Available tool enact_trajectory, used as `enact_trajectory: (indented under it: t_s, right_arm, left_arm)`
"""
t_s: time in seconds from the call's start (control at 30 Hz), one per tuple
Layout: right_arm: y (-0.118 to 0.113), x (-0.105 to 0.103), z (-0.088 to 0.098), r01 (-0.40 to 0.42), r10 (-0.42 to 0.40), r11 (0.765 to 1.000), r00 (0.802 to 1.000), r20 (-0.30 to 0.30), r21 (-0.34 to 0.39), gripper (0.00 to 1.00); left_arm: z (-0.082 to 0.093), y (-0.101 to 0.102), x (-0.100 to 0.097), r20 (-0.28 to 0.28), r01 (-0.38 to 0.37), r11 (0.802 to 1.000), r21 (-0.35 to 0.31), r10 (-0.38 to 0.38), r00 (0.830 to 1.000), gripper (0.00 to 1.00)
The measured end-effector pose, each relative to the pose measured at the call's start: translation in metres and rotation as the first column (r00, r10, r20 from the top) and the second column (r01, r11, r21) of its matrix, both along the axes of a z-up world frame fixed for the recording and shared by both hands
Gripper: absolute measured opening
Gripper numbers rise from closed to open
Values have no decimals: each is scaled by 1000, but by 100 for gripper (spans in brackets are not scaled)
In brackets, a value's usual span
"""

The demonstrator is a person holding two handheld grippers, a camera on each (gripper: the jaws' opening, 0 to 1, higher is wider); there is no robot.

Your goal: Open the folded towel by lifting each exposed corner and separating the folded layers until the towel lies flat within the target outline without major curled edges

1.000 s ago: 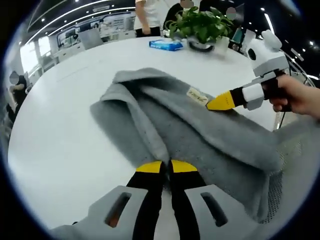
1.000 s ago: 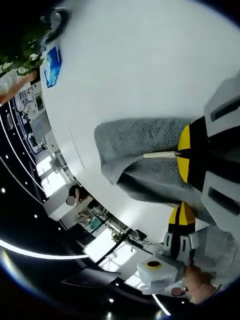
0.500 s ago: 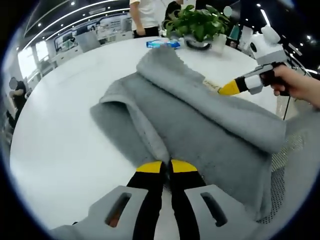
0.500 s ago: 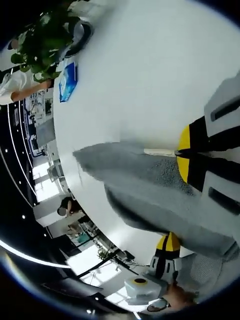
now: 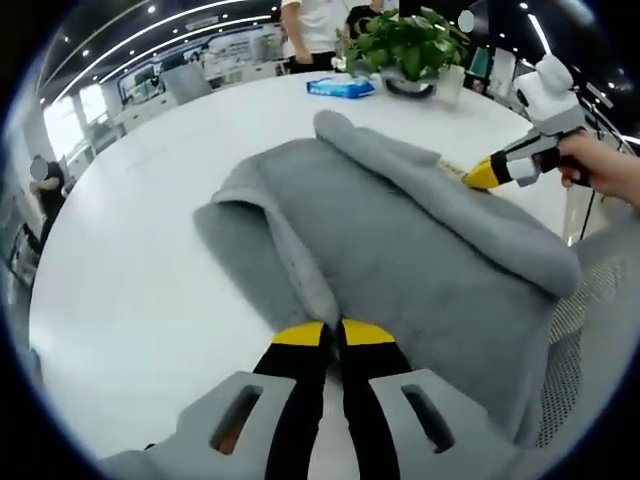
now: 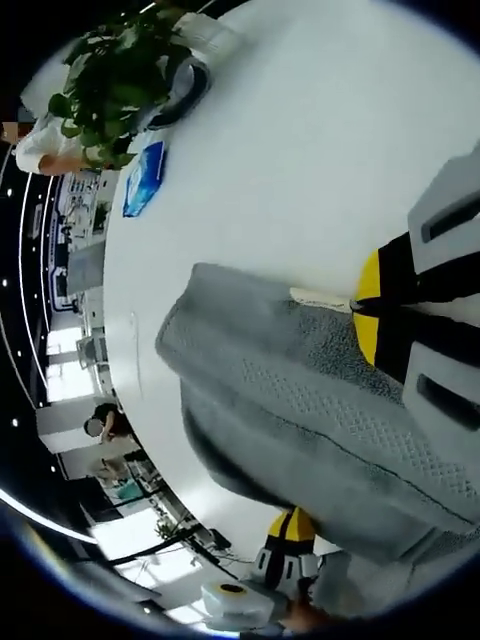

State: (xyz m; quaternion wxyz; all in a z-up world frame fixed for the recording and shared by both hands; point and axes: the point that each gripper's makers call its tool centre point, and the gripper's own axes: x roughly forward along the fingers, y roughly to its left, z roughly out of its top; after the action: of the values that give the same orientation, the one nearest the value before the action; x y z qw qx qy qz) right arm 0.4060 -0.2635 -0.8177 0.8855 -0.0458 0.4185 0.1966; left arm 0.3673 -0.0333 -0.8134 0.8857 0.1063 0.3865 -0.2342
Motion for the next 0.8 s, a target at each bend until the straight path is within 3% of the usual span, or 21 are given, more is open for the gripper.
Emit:
enact_trajectory:
  t_s: [0.17, 0.27, 0.47, 0.67, 0.8]
  right_arm:
    - [-5, -1, -2, -29, 30, 997, 1000, 10, -68, 0]
    - [-14, 0, -1, -59, 64, 985, 998, 29, -160, 0]
    - [-23, 1, -1, -32, 37, 986, 999, 24, -164, 0]
    - [-41, 1, -2, 7, -3, 982, 1000, 22, -189, 0]
    - [-53, 1, -3, 8, -6, 978, 1000, 9, -210, 0]
  left_arm:
    - [1, 6, 2, 18, -5, 999, 36, 4, 1000, 4]
    - [2, 10, 3, 30, -11, 998, 57, 10, 1000, 4]
    - [3, 20, 6, 42, -35, 995, 92, 31, 999, 4]
    - [1, 25, 9, -24, -68, 997, 25, 68, 997, 4]
    - [1, 33, 11, -14, -60, 996, 68, 61, 998, 4]
